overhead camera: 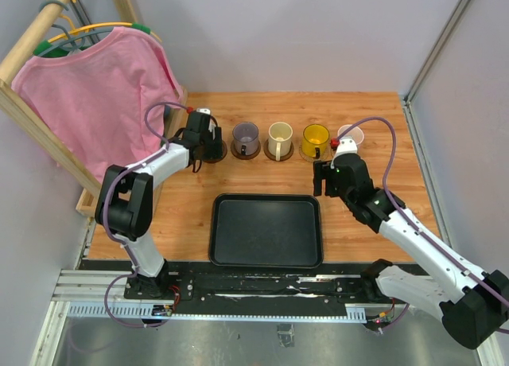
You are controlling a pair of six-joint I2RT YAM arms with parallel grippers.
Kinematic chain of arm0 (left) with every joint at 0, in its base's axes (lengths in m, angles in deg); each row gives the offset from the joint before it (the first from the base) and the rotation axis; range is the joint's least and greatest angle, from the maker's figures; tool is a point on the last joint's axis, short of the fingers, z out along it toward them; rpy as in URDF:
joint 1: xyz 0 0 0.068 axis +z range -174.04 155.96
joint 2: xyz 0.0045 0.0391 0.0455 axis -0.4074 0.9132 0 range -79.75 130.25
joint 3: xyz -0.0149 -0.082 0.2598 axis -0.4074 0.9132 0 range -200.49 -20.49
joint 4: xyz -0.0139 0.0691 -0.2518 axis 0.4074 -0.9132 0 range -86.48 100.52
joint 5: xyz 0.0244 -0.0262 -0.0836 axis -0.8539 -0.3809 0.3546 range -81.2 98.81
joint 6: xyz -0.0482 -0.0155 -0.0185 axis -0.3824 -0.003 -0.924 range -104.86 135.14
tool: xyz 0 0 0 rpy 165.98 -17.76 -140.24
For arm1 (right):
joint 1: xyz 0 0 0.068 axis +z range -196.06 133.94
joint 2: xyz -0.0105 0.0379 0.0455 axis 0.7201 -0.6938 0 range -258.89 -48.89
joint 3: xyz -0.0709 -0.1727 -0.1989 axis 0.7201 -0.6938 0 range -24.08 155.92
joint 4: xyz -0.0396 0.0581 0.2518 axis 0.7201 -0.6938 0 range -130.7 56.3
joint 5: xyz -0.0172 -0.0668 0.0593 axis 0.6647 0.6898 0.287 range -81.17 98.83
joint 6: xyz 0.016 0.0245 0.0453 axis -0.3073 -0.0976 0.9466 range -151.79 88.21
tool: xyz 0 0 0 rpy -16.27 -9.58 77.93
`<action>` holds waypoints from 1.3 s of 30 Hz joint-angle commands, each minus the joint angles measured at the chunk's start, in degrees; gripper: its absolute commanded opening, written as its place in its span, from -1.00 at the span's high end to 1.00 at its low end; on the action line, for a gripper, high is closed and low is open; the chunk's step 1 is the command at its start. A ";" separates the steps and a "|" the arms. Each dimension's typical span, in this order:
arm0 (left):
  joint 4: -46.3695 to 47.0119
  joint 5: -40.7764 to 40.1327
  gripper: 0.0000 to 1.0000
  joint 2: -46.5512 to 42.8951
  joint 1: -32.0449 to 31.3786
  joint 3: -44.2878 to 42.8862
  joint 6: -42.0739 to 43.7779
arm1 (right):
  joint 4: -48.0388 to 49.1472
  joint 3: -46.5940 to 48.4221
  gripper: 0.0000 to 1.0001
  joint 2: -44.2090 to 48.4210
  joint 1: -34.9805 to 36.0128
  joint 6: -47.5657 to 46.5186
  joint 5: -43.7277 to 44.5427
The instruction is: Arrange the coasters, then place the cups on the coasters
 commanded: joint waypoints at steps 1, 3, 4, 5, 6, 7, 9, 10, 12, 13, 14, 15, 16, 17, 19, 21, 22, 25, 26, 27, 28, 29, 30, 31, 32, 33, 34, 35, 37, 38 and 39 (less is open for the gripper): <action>0.72 -0.50 -0.59 -3.34 0.27 0.71 0.07 | 0.93 -0.20 -0.54 -0.32 -0.63 0.40 -0.30; 0.28 -0.69 -0.61 -3.89 0.28 0.81 0.22 | 1.05 -0.12 -0.54 -0.50 -0.63 0.45 -0.51; 0.06 -0.77 -0.61 -4.06 0.27 0.84 0.31 | 1.05 -0.14 -0.54 -0.61 -0.63 0.48 -0.54; -0.17 -0.82 -0.61 -4.31 0.29 1.02 0.32 | 1.04 -0.10 -0.54 -0.61 -0.64 0.55 -0.64; -0.35 -0.93 -0.62 -4.50 0.35 1.26 0.35 | 1.02 -0.15 -0.54 -0.63 -0.63 0.60 -0.72; -0.53 -0.99 -0.62 -4.68 0.31 1.54 0.36 | 1.06 -0.11 -0.54 -0.59 -0.63 0.69 -0.81; -1.07 -1.19 -0.62 -5.09 0.28 2.21 0.23 | 1.03 -0.28 -0.54 -0.42 -0.63 0.68 -0.91; -1.17 -1.26 -0.62 -5.54 0.32 2.67 0.19 | 0.94 -0.28 -0.54 -0.33 -0.56 0.69 -0.91; -1.37 -1.90 -0.62 -6.45 0.27 3.71 0.03 | 0.93 -0.46 -0.54 -0.08 -0.64 0.71 -0.89; -1.58 -2.32 -0.62 -6.73 0.27 4.10 -0.03 | 0.87 -0.47 -0.54 0.02 -0.63 0.66 -0.83; -1.95 -2.84 -0.62 -6.96 0.27 4.35 -0.07 | 0.85 -0.55 -0.54 0.06 -0.63 0.68 -0.88; -2.27 -3.33 -0.63 -7.19 0.27 4.61 -0.08 | 0.89 -0.53 -0.54 0.14 -0.63 0.68 -0.83; -2.68 -3.78 -0.62 -7.36 0.28 4.82 -0.08 | 0.89 -0.57 -0.54 0.17 -0.63 0.64 -0.89; -3.02 -4.19 -0.63 -7.59 0.27 5.07 -0.08 | 0.87 -0.66 -0.54 0.16 -0.67 0.65 -0.95; -3.38 -4.77 -0.63 -8.13 0.27 5.51 -0.16 | 0.92 -0.69 -0.54 0.18 -0.64 0.75 -1.08; -3.34 -5.09 -0.63 -8.82 0.27 5.94 -0.17 | 0.93 -0.79 -0.54 0.14 -0.68 0.82 -1.20; -3.33 -5.37 -0.64 -8.97 0.27 6.10 -0.17 | 0.98 -0.83 -0.54 0.15 -0.63 0.84 -1.24; -3.33 -6.10 -0.64 -9.05 0.29 6.23 -0.25 | 0.93 -1.03 -0.54 0.11 -0.63 0.96 -1.42; -3.21 -6.21 -0.64 -8.94 0.27 6.26 -0.38 | 0.98 -1.04 -0.54 0.15 -0.64 1.03 -1.36; -3.11 -6.27 -0.64 -9.01 0.27 6.27 -0.47 | 0.93 -1.15 -0.54 0.16 -0.69 1.01 -1.35; -2.88 -6.35 -0.64 -8.94 0.27 6.34 -0.62 | 0.84 -1.22 -0.54 0.20 -0.64 1.04 -1.39; -2.69 -6.38 -0.64 -8.93 0.27 6.41 -0.75 | 0.82 -1.30 -0.54 0.35 -0.64 1.04 -1.40; -2.55 -6.43 -0.65 -8.84 0.27 6.37 -0.85 | 0.74 -1.39 -0.54 0.44 -0.63 1.01 -1.29; -2.54 -6.41 -0.65 -8.72 0.27 6.30 -0.95 | 0.64 -1.50 -0.54 0.61 -0.63 1.02 -1.22; -2.54 -6.49 -0.65 -8.64 0.27 6.23 -1.03 | 0.64 -1.56 -0.54 0.73 -0.65 1.05 -1.19; -2.60 -6.49 -0.65 -8.58 0.27 6.19 -1.13 | 0.63 -1.65 -0.54 0.83 -0.63 1.02 -1.04; -2.70 -6.54 -0.65 -8.53 0.27 6.15 -1.14 | 0.56 -1.74 -0.54 1.00 -0.63 0.93 -1.00; -2.75 -6.68 -0.65 -8.56 0.27 6.18 -1.22 | 0.55 -1.84 -0.54 1.10 -0.63 0.91 -0.95; -2.84 -6.97 -0.65 -8.72 0.28 6.25 -1.22 | 0.57 -2.01 -0.54 1.21 -0.65 0.96 -0.85; -2.93 -7.20 -0.65 -8.74 0.27 6.27 -1.22 | 0.54 -2.10 -0.54 1.21 -0.67 0.96 -0.88; -3.04 -7.39 -0.65 -8.76 0.32 6.27 -1.22 | 0.53 -2.12 -0.54 1.17 -0.63 0.95 -0.83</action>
